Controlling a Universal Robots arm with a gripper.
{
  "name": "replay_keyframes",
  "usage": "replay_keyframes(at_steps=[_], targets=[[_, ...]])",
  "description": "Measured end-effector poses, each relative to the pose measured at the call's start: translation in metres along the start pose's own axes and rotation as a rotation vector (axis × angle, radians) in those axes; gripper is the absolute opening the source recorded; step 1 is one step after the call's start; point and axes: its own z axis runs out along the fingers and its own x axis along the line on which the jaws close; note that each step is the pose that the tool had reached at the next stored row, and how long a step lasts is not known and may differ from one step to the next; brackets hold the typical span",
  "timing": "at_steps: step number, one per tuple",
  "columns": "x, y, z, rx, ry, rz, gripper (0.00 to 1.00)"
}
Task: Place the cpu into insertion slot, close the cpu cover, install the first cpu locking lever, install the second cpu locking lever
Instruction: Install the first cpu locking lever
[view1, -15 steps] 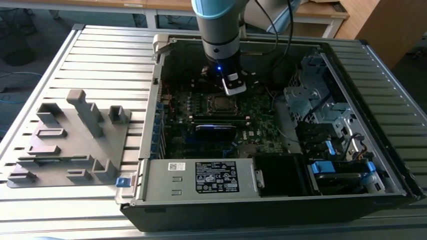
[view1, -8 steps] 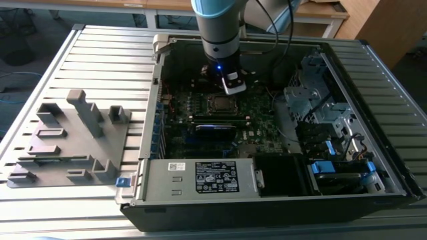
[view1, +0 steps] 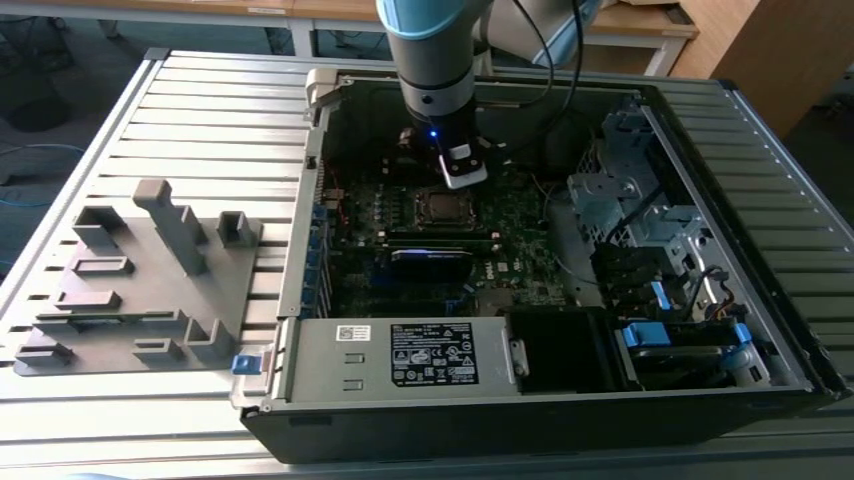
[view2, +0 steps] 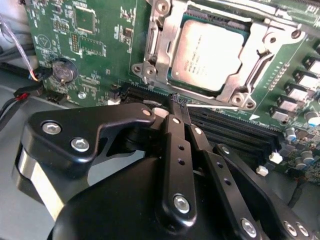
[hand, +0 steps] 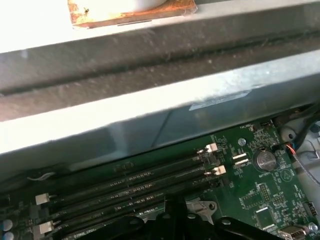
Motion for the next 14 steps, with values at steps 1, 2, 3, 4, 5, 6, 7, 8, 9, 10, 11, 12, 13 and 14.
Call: replay_keyframes(at_steps=[1,2,3,4,5,6,7,8,9,10,11,12,13,14], targets=[[0.0,0.0,0.0,-0.0015,0.0004,0.0,0.11],[0.0,0.0,0.0001,-0.0016,0.0003,0.0,0.11],[0.0,0.0,0.0001,-0.0018,0.0004,0.0,0.11],[0.0001,0.0,0.0,-0.0019,0.0004,0.0,0.11],[0.0001,0.0,0.0001,-0.0021,0.0004,0.001,0.11],[0.0001,0.0,0.0,-0.002,0.0004,0.001,0.11],[0.0001,0.0,0.0,-0.0022,0.0004,0.001,0.11],[0.0,0.0001,-0.0004,-0.002,0.0005,0.001,0.11],[0.0,0.0001,-0.0006,-0.002,0.0005,0.0,0.11],[0.0,0.0002,-0.0005,-0.0021,0.0005,0.001,0.11],[0.0,0.0002,-0.0005,-0.0021,0.0004,0.001,0.11],[0.0,0.0002,-0.0004,-0.0022,0.0004,0.001,0.11],[0.0001,0.0005,-0.0003,-0.002,0.0004,0.001,0.11],[0.0003,0.0009,-0.0002,-0.0018,0.0004,0.001,0.11]])
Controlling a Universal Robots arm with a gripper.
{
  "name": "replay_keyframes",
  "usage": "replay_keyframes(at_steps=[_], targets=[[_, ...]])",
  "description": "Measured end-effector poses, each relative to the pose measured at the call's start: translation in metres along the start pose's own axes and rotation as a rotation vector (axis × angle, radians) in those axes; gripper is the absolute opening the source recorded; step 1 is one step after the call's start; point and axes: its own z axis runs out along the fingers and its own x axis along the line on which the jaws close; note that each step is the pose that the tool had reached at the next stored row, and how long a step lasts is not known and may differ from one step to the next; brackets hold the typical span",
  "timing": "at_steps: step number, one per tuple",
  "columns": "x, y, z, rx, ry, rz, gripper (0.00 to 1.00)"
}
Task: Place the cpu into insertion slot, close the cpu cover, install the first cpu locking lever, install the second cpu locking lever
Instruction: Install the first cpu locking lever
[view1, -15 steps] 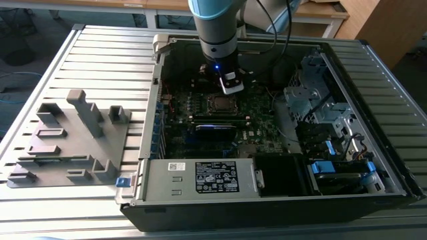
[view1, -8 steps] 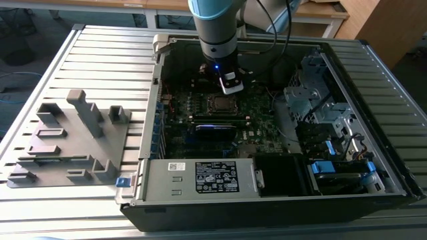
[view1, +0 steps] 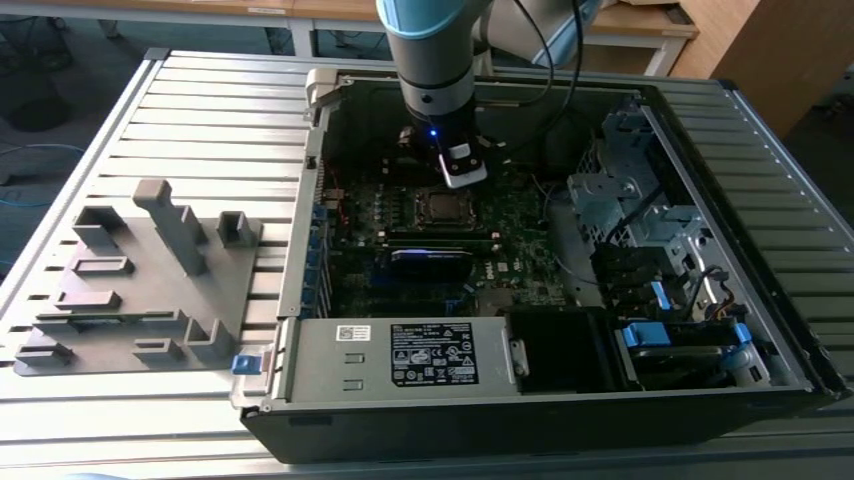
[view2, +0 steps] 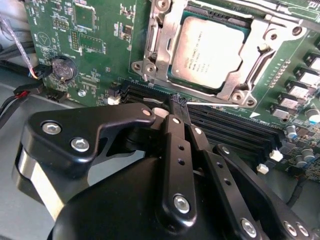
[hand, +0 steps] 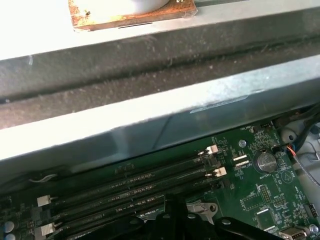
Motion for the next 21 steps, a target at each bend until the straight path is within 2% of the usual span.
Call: replay_keyframes(at_steps=[6,17,21], targets=[[0.0008,0.0024,0.001,0.0,-0.0004,0.001,0.11],[0.0012,0.0026,0.0021,0.0003,-0.0008,0.003,0.11],[0.0013,0.0026,0.0025,0.0015,-0.0039,0.012,0.11]])
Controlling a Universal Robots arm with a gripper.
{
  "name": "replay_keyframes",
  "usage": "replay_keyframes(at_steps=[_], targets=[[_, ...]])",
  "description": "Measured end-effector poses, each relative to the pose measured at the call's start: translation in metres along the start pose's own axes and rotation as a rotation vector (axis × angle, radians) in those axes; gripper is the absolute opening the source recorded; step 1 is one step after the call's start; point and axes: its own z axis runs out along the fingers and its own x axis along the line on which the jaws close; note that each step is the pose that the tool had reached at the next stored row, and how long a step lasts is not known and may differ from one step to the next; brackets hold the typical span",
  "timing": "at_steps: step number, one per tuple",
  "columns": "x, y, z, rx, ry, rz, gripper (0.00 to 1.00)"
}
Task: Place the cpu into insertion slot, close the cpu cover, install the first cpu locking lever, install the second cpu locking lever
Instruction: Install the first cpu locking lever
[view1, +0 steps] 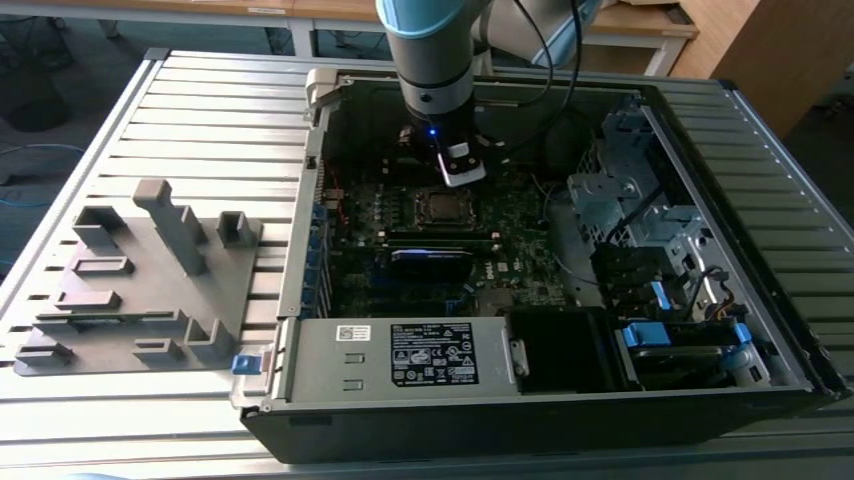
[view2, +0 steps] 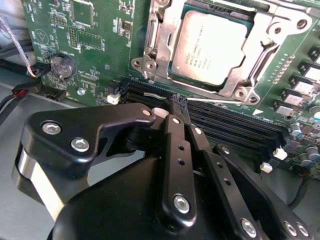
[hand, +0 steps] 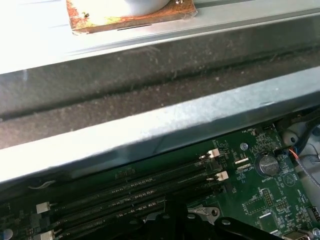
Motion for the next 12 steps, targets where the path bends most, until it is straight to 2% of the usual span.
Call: replay_keyframes(at_steps=[3,12], targets=[[0.0005,0.0004,0.0002,0.0011,-0.0026,0.008,0.11],[0.0016,0.0011,0.0013,0.0008,-0.0031,0.011,0.11]])
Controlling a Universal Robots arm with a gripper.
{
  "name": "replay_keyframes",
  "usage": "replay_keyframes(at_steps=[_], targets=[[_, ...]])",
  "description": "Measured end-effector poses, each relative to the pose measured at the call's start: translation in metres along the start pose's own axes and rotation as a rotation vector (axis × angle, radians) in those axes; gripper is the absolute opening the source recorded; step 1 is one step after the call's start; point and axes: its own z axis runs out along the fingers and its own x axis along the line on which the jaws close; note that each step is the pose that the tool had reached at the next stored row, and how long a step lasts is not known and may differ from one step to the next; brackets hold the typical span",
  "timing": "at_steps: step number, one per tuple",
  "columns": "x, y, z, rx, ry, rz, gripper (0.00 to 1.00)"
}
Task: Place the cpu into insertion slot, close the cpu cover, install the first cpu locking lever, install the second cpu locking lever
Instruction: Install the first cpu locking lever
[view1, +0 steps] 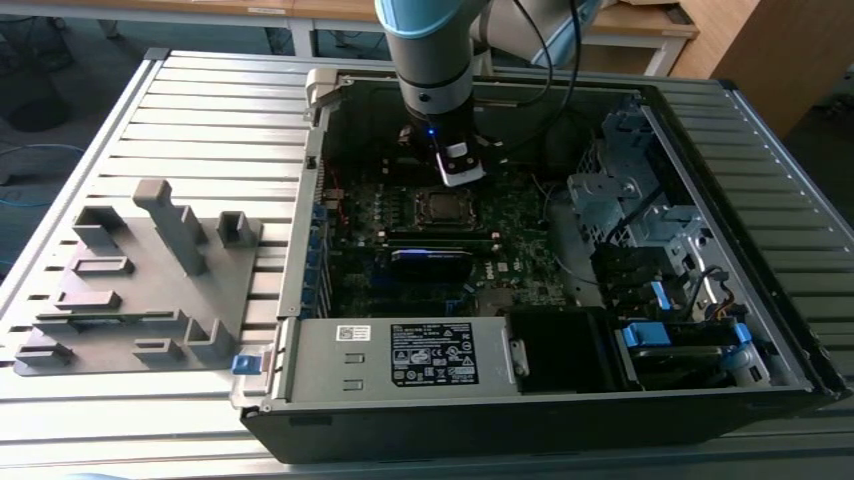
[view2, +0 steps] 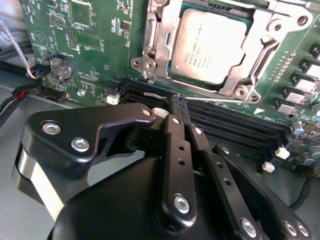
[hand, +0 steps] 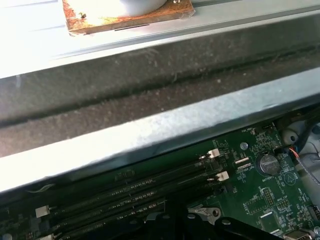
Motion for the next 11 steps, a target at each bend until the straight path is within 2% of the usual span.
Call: replay_keyframes(at_steps=[9,11], targets=[[0.0002,0.0003,0.0003,-0.001,0.0001,0.001,0.11],[0.0004,0.0001,0.0005,-0.0034,-0.0036,0.0,0.11]])
